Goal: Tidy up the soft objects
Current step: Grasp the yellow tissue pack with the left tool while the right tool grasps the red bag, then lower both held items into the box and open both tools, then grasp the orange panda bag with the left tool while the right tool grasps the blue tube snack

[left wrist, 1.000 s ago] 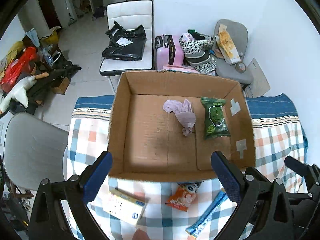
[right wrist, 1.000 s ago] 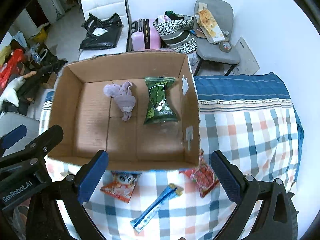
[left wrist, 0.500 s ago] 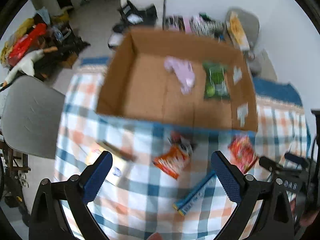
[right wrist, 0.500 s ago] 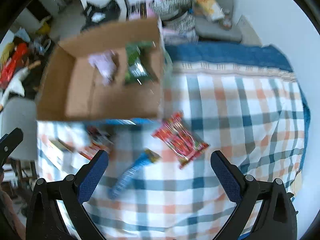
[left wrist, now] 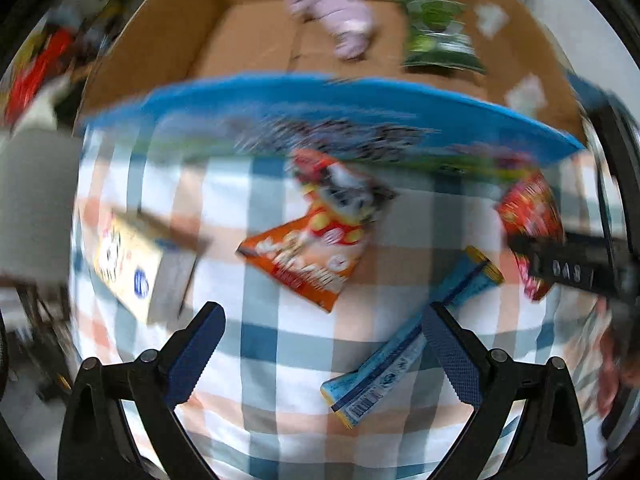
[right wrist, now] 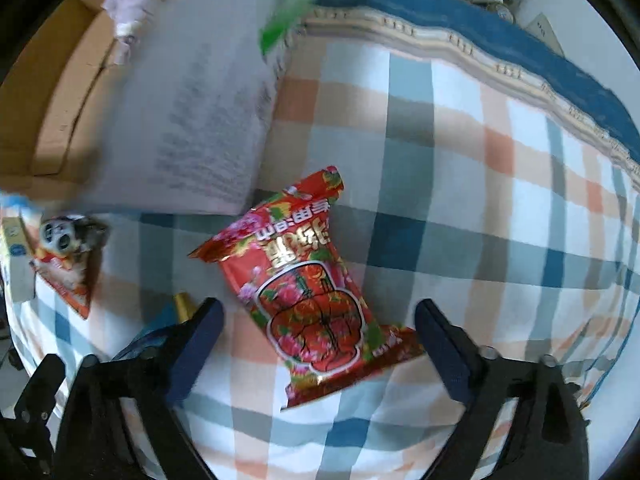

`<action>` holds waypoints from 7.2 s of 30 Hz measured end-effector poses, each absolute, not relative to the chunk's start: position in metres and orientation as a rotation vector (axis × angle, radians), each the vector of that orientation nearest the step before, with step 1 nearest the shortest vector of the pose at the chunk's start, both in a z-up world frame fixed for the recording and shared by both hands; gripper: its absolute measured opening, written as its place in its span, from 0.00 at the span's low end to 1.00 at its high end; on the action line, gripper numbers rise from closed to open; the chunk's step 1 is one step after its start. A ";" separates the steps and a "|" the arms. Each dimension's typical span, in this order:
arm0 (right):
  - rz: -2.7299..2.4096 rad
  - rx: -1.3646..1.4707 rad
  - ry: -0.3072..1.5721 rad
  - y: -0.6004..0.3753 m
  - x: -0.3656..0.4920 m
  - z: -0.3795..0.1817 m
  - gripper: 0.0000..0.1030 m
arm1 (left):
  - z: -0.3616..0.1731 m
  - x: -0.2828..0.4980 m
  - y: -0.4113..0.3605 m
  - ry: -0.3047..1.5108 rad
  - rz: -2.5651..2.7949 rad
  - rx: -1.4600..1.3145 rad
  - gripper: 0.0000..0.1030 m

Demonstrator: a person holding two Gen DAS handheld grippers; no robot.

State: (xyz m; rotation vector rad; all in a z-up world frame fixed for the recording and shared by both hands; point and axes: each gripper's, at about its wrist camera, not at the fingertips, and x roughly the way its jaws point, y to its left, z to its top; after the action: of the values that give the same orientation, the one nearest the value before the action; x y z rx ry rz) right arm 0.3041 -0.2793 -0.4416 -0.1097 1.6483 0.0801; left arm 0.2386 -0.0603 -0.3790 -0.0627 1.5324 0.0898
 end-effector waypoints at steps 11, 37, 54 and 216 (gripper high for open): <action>-0.092 0.148 1.721 -0.309 0.255 -0.438 0.53 | -0.388 0.195 0.112 1.498 0.489 -0.828 0.98; -0.093 0.102 1.759 -0.273 0.180 -0.437 0.49 | -0.429 0.177 -0.011 1.679 0.036 -0.019 0.65; -0.124 0.172 1.767 -0.266 0.139 -0.466 0.50 | -0.469 0.201 -0.016 1.674 0.050 -0.027 0.65; -0.082 0.322 1.744 -0.259 0.202 -0.445 0.53 | -0.438 0.269 -0.107 1.545 -0.174 0.385 0.42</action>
State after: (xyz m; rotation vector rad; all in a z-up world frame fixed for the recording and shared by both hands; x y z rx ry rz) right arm 0.2021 -0.2592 -0.4452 0.3218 1.7443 -0.0815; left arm 0.2685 -0.1068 -0.4384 0.3851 1.5452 -0.1742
